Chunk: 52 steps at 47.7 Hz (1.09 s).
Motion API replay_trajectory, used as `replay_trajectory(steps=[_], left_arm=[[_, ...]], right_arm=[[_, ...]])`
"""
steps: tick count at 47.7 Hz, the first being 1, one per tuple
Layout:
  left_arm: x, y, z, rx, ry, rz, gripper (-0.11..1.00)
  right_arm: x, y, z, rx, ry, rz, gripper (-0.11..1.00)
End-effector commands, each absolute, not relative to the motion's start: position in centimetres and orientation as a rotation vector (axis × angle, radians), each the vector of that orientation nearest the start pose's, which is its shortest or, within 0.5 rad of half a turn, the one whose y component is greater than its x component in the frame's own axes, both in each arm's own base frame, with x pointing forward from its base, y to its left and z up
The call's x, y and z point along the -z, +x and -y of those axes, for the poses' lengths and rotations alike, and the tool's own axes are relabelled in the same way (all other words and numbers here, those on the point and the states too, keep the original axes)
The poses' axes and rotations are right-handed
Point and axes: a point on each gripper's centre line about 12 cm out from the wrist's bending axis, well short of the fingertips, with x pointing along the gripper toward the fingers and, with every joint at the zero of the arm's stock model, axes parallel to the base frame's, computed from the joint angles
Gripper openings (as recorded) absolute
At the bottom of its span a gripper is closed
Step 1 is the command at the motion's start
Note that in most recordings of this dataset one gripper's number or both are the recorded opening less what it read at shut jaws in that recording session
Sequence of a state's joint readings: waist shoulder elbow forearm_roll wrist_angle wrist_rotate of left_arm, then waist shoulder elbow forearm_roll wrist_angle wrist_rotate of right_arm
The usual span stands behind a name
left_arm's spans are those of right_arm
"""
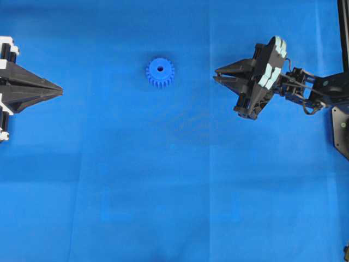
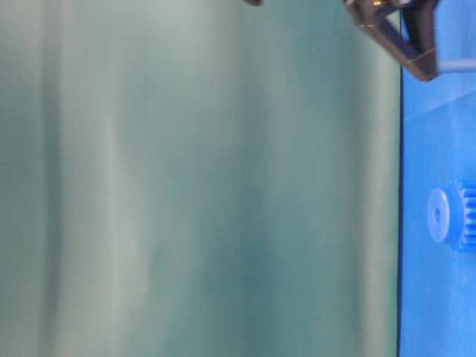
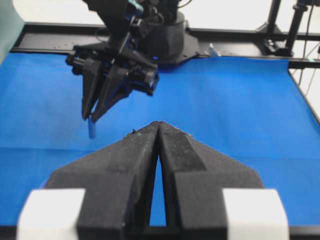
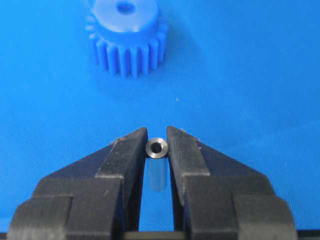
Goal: Insert the shaft placed at a random location into the center hole of the small gear at another random location.
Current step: 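Lift the shaft and carry it left over the blue gear's center hole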
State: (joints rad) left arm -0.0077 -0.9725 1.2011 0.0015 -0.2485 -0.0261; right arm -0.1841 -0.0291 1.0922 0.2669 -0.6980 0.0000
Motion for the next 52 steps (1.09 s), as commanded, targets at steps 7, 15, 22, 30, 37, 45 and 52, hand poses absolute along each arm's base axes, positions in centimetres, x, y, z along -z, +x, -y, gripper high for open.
replay_trajectory(steps=[7, 15, 22, 30, 37, 45, 52], left_arm=[[-28.4, 19.7, 0.1, 0.005, -0.025, 0.031, 0.00], [-28.3, 19.7, 0.1, 0.005, -0.026, 0.028, 0.00], [-28.2, 19.7, 0.1, 0.005, -0.025, 0.020, 0.00], [-28.2, 19.7, 0.1, 0.006, -0.025, 0.018, 0.00], [-28.2, 19.7, 0.1, 0.006, -0.023, 0.017, 0.00], [-28.1, 19.7, 0.1, 0.005, -0.026, 0.012, 0.00], [-28.1, 19.7, 0.1, 0.005, -0.026, 0.009, 0.00]], right_arm=[[-16.0, 29.8, 7.5, 0.369, 0.217, -0.285, 0.03], [-16.5, 29.7, 7.4, 0.363, 0.223, -0.286, 0.03], [-16.6, 30.0, 7.4, 0.363, 0.224, -0.284, 0.03], [-17.3, 31.5, 7.7, 0.359, 0.220, -0.260, 0.03], [-17.8, 33.9, 8.1, 0.354, 0.201, -0.245, 0.03], [-18.4, 37.2, 8.7, 0.342, 0.174, -0.242, 0.03], [-18.8, 39.6, 9.0, 0.330, 0.160, -0.251, 0.03]])
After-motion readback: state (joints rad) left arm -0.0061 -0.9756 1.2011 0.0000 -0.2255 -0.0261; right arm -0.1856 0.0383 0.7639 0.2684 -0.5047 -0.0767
